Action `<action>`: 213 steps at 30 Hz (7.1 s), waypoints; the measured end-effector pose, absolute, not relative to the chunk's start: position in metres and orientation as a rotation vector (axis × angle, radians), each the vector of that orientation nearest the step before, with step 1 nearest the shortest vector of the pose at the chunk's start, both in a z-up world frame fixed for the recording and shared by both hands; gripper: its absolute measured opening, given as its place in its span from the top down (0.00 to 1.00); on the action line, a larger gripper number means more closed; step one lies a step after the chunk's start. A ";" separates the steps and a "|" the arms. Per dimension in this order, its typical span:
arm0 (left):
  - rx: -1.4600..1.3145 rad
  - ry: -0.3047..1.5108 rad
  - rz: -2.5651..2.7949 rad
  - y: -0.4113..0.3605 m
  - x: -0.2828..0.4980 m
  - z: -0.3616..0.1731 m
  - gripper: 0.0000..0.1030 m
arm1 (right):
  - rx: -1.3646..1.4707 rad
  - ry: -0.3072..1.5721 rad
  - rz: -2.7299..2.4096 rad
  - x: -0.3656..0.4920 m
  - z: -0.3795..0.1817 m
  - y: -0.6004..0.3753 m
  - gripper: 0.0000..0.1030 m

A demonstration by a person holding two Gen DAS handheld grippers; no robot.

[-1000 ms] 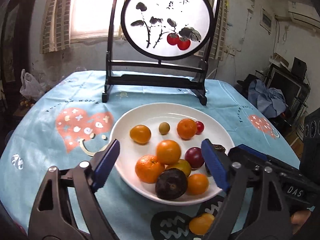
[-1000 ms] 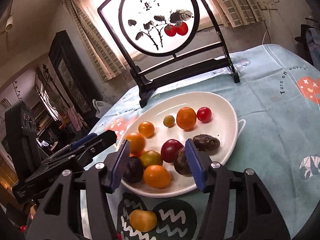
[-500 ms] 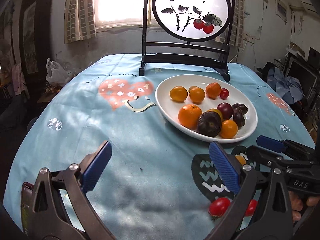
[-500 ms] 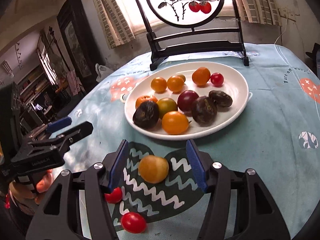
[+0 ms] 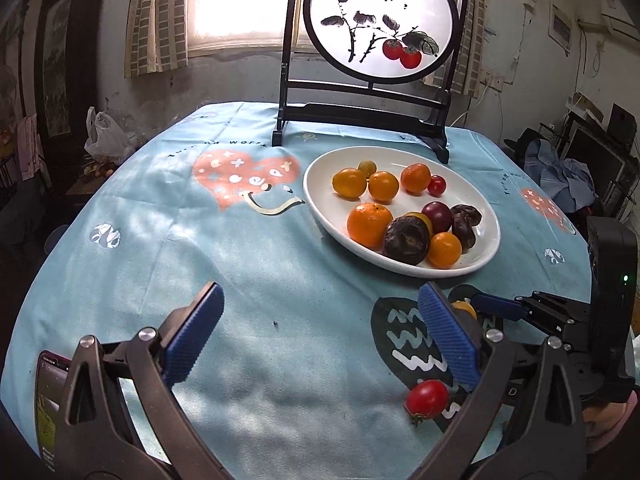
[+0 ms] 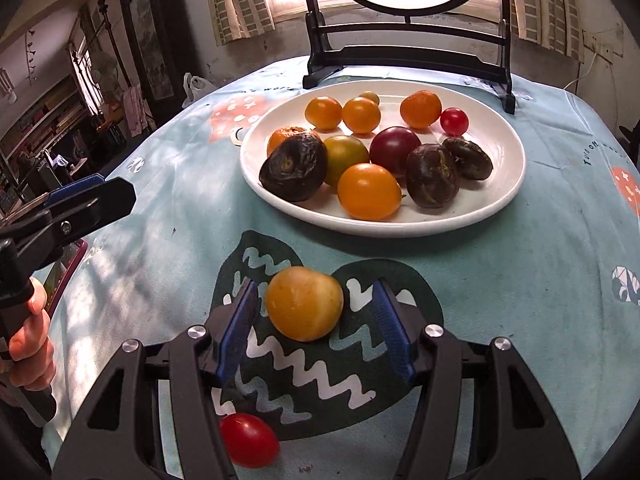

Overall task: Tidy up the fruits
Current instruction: 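Grasp the yellow-orange tomato with the right tool, then grasp the red tomato with the left tool, then lower the yellow-orange and red tomatoes onto the white plate and open both tools, then grasp the small yellow-brown fruit with the right tool, then grasp the last red tomato with the left tool, then carry the yellow fruit and red tomato onto the white plate and open both tools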

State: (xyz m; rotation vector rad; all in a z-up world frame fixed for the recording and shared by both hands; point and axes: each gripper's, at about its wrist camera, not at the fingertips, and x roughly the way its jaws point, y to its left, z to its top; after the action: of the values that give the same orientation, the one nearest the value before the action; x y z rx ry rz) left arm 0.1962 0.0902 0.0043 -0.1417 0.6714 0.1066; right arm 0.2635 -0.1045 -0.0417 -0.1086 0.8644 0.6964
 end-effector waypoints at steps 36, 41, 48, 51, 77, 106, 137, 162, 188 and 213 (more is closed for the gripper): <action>0.076 0.780 -0.299 0.037 0.175 -0.019 0.20 | 0.014 0.912 0.656 0.273 -0.035 -0.130 0.63; 0.094 0.823 -0.327 0.034 0.176 -0.028 0.38 | 0.017 0.925 0.660 0.274 -0.037 -0.130 0.63; 0.152 0.863 -0.377 0.020 0.174 -0.039 0.56 | 0.018 0.926 0.652 0.274 -0.038 -0.130 0.63; 0.156 0.879 -0.370 0.020 0.177 -0.044 0.59 | 0.017 0.926 0.652 0.274 -0.038 -0.130 0.63; 0.116 0.841 -0.296 0.031 0.180 -0.041 0.71 | -0.013 0.886 0.654 0.265 -0.029 -0.130 0.63; -0.117 0.689 -0.016 0.059 0.331 0.012 0.26 | 0.128 0.708 0.511 0.356 0.001 -0.146 0.52; 0.001 0.701 0.073 0.073 0.197 -0.012 0.06 | -0.254 0.906 0.896 0.173 -0.028 -0.155 0.48; 0.029 0.774 -0.165 0.042 0.195 -0.022 0.06 | 0.000 0.926 0.675 0.204 -0.025 -0.211 0.74; 0.221 0.875 -0.465 -0.034 0.182 -0.059 0.69 | 0.054 0.960 0.616 0.213 -0.032 -0.222 0.74; 0.093 0.724 -0.261 0.010 0.214 0.009 0.70 | 0.098 0.729 0.658 0.252 0.021 -0.187 0.74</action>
State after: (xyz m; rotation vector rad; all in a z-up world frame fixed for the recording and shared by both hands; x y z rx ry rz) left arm 0.2137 0.0097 0.0088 0.0926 0.7237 -0.2613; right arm 0.2523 -0.1872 0.0206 0.0977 0.7288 0.6577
